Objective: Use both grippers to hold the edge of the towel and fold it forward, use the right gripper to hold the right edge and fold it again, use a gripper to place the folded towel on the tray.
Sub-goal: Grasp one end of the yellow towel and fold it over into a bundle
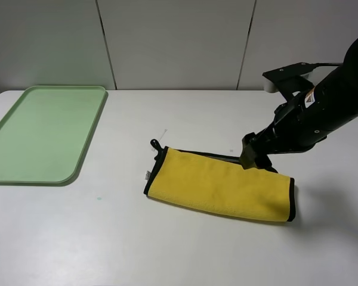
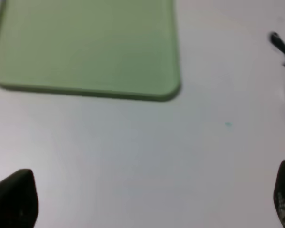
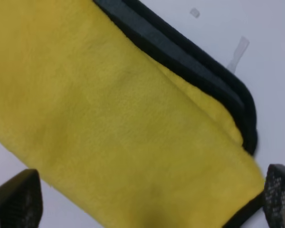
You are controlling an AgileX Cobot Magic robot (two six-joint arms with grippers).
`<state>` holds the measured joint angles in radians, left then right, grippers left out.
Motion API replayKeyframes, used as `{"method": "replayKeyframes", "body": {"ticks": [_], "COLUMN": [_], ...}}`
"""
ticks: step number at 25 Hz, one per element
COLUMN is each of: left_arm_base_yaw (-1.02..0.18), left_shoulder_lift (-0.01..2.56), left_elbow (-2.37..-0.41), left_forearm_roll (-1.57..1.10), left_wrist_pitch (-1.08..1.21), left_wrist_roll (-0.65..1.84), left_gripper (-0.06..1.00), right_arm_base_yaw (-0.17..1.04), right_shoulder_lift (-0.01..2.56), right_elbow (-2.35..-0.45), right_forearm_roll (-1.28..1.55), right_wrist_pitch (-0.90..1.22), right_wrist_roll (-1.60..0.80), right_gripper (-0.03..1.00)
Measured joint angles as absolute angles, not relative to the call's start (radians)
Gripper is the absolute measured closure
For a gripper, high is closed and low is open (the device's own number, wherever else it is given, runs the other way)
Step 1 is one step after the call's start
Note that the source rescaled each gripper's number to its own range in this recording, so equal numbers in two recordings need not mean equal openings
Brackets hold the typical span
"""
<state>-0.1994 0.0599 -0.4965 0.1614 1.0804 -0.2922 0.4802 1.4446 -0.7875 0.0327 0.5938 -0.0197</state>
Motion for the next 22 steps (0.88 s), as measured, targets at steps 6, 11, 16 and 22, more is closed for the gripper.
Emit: {"method": "replayKeyframes", "body": {"ticks": [6, 11, 16, 22], "left_arm_base_yaw": [-0.046, -0.013, -0.013, -0.013], "left_shoulder_lift": [0.06, 0.052, -0.002, -0.002], "left_elbow": [-0.496, -0.496, -0.496, -0.496], "left_forearm_roll": [0.161, 0.161, 0.161, 0.163], "left_wrist_pitch": [1.08, 1.08, 1.081, 1.08], "left_wrist_roll": [-0.292, -0.293, -0.293, -0.293], "left_gripper": [-0.05, -0.05, -0.05, -0.05], "right_arm_base_yaw": [0.48, 0.48, 0.48, 0.48], "right_shoulder_lift": [1.445, 1.445, 1.445, 1.496], "right_elbow": [-0.788, -0.788, -0.788, -0.788], "right_forearm_roll": [0.014, -0.097, -0.172, -0.184], "right_wrist_pitch": [0.675, 0.746, 0.76, 0.751], "right_wrist_roll": [0.22, 0.439, 0.51, 0.514], "right_gripper": [-0.03, -0.03, -0.03, -0.03]}}
